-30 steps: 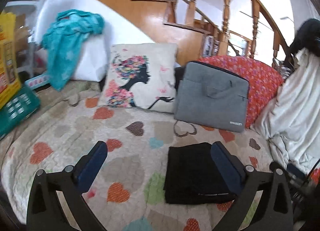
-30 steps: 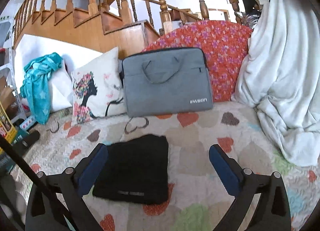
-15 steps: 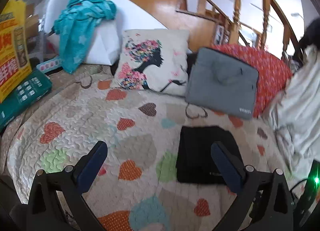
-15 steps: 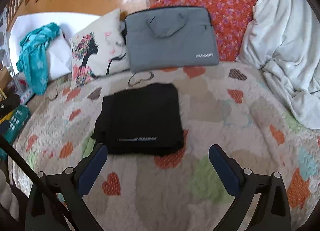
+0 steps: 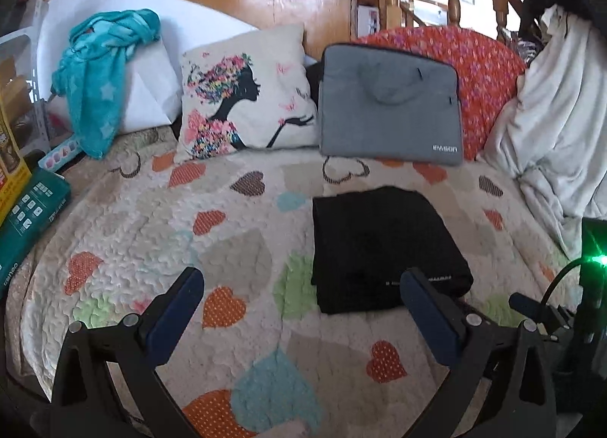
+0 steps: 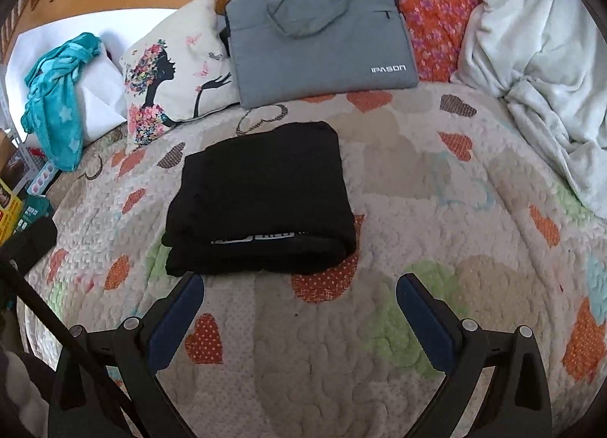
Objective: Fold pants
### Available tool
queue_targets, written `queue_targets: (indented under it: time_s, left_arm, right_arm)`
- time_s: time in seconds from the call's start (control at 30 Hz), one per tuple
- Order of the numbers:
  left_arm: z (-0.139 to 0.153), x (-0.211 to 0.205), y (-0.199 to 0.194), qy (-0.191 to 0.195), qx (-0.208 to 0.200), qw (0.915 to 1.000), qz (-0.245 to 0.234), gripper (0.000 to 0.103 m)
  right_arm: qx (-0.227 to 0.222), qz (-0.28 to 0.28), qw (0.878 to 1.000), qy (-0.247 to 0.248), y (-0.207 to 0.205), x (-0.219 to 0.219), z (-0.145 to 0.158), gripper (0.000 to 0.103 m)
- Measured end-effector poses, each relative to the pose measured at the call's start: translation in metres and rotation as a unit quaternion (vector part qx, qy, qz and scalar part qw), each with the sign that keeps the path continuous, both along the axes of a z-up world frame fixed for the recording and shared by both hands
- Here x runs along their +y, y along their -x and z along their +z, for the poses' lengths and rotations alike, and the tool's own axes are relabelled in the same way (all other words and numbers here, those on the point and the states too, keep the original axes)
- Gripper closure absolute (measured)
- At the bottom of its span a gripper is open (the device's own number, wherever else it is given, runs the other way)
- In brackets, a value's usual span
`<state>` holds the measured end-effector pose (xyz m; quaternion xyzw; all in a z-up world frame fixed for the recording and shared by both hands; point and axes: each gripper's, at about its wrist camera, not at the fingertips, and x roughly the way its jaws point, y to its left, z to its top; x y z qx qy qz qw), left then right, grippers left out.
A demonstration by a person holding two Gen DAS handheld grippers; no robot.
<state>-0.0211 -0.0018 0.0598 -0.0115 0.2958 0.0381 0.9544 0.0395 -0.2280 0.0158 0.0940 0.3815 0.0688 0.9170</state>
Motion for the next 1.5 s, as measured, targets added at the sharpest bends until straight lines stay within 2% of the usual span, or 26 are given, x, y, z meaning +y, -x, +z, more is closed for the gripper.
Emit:
queue_targets:
  time_s: [0.5,1.5]
  left_arm:
    - [-0.020,0.008,-0.017,0.032,0.057,0.9978,-0.002,0.000]
    - [-0.033,0.011,-0.024,0.052,0.090,0.9945,-0.002,0.000]
  right_arm:
    - [0.030,-0.004,1.000,0.004,-0.010,0.001,-0.014,0.000]
    - [0.036,0.008,0.999,0.011,-0.011,0.009,-0.018,0.000]
